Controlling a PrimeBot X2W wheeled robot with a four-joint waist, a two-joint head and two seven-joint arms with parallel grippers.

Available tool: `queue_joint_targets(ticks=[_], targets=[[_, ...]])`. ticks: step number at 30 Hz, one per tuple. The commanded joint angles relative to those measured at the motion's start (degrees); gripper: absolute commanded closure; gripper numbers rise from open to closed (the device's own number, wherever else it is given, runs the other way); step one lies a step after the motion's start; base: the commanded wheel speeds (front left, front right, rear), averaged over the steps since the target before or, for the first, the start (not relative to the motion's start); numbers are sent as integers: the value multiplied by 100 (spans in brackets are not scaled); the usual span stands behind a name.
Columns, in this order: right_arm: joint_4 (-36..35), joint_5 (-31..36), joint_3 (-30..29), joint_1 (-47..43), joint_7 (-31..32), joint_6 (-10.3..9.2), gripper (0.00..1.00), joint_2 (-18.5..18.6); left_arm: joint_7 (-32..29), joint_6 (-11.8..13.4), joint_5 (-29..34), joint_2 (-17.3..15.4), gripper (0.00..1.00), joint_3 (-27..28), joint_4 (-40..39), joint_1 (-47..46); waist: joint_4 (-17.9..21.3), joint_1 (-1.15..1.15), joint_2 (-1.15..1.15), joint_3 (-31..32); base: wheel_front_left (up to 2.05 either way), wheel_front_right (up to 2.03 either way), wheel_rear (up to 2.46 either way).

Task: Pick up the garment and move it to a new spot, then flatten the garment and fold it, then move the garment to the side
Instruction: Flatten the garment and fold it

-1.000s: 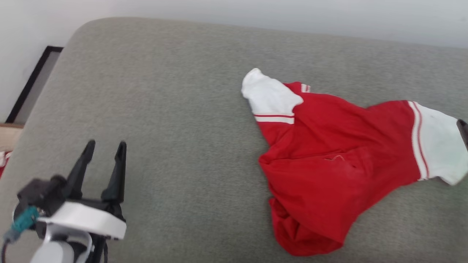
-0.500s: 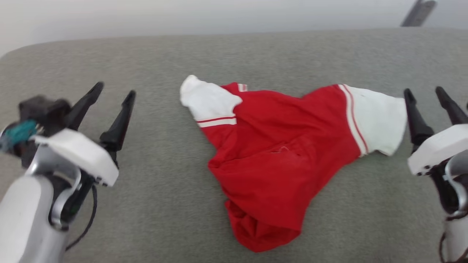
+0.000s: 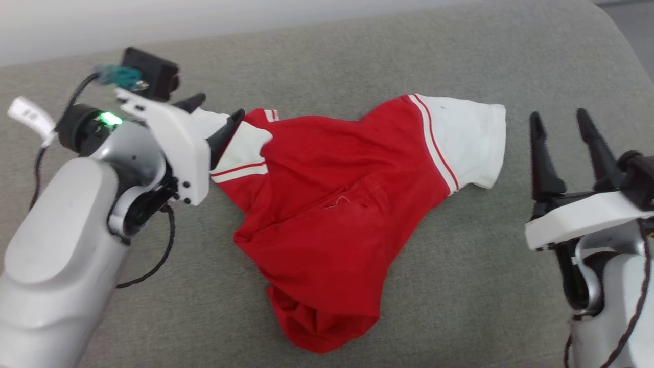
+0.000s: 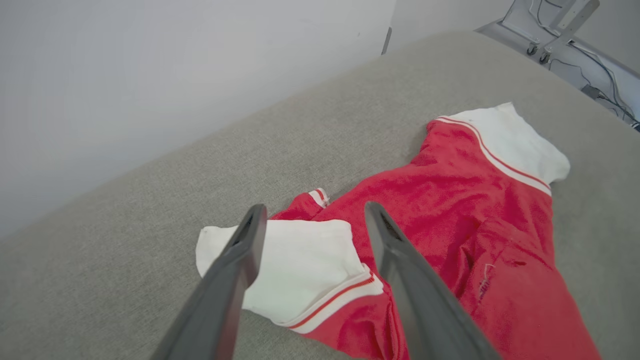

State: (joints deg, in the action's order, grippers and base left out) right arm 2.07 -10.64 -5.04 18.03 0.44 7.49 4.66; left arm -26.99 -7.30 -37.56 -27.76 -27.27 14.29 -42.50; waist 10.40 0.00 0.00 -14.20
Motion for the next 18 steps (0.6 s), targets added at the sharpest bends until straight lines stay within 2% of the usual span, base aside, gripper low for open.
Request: queue_joint_targets(ticks=[1,6,12,18], targets=[[26,-38,58,-72,-74,0,0,-66,-202,-10,-76,-14,0,-193,168,-217,140,0,0,-125,0,0,0],[140,-68,88,-74,-158,-1,0,-139,-918,-11,-340,72,0,-568,841,-608,295,0,0,-257,0,0,0],[273,-97,80,-31,-223,0,0,-171,-1620,58,-325,176,0,-866,1436,-913,403,0,0,-358,0,0,0],[332,-118,81,39,-256,-1,0,-179,-1851,152,-327,279,0,-929,1708,-1066,452,0,0,-428,0,0,0]])
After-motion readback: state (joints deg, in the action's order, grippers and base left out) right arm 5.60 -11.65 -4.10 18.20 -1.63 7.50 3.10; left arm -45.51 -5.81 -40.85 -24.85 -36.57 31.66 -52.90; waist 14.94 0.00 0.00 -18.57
